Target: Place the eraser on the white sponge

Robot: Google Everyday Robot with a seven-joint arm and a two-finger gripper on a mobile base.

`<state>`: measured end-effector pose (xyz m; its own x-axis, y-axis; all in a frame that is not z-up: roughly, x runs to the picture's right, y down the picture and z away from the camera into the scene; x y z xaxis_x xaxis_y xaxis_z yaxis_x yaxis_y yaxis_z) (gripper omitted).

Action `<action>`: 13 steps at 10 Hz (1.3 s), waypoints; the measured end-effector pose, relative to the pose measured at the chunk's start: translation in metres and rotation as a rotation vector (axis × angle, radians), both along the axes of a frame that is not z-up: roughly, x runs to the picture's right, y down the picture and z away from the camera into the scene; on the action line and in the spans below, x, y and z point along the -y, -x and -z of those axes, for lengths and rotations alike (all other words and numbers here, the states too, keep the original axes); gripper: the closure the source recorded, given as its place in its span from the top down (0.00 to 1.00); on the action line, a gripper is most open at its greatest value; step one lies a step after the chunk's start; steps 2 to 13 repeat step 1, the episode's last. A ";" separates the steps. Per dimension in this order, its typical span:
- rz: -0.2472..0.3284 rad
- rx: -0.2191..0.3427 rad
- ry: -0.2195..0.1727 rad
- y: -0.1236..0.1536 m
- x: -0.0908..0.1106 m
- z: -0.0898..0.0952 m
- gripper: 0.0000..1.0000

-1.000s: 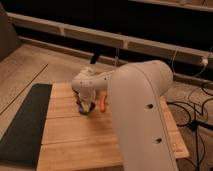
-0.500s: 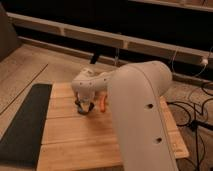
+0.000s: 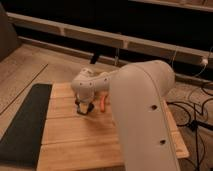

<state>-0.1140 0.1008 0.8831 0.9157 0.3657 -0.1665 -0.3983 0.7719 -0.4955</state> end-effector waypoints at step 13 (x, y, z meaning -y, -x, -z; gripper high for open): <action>0.005 0.011 -0.002 0.003 0.001 0.003 0.79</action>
